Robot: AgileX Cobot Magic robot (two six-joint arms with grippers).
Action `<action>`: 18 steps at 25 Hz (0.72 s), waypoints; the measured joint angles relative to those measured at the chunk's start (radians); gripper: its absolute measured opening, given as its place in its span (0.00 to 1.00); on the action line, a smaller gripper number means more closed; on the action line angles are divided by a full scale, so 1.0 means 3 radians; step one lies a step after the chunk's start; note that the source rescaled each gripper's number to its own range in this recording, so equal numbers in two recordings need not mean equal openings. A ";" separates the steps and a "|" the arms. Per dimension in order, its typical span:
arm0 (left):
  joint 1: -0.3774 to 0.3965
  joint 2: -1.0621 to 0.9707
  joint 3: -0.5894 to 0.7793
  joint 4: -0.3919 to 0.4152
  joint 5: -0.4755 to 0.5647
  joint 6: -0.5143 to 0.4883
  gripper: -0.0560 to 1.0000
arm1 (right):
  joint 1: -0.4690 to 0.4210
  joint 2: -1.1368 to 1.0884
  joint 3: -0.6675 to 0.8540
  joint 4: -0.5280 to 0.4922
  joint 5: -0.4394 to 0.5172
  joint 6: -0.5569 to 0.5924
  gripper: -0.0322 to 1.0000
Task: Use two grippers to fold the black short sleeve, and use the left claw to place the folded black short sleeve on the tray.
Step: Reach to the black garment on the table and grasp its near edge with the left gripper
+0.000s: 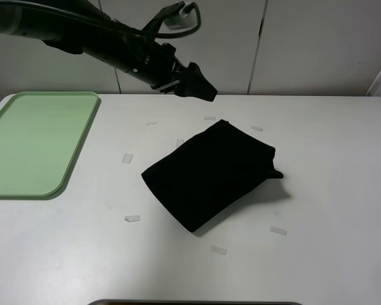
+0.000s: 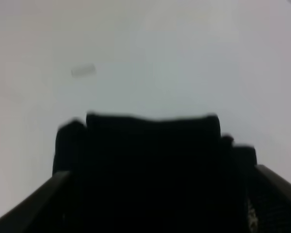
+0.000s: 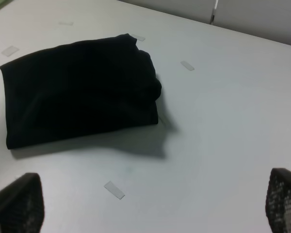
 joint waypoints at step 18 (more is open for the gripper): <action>0.0411 0.0726 -0.0002 -0.0231 0.0116 0.0076 0.87 | 0.0000 0.0000 0.0000 0.0000 0.0000 0.0000 1.00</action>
